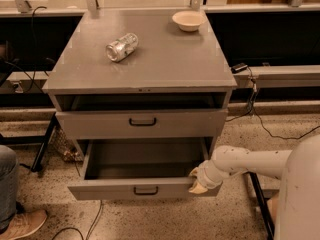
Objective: Open middle drawer
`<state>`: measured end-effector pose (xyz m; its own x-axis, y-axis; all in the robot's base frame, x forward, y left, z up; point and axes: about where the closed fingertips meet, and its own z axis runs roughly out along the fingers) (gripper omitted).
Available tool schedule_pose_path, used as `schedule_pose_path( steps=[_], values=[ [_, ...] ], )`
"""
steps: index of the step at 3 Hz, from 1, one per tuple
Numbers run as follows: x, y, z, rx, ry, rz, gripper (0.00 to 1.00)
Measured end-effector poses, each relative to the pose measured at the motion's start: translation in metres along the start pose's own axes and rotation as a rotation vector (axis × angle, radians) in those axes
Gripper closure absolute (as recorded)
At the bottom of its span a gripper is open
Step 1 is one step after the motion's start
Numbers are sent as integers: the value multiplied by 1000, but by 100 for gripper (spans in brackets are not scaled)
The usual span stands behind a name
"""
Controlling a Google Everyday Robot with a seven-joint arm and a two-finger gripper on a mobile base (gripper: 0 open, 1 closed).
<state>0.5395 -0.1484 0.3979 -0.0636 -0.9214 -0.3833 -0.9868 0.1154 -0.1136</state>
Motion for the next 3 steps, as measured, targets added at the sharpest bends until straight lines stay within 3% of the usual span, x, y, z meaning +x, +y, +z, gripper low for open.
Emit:
schedule_pose_path(
  steps=[1,3],
  values=[
    [5,18,4,-23,7,12,100],
    [3,18,0,-23,7,12,100]
  ],
)
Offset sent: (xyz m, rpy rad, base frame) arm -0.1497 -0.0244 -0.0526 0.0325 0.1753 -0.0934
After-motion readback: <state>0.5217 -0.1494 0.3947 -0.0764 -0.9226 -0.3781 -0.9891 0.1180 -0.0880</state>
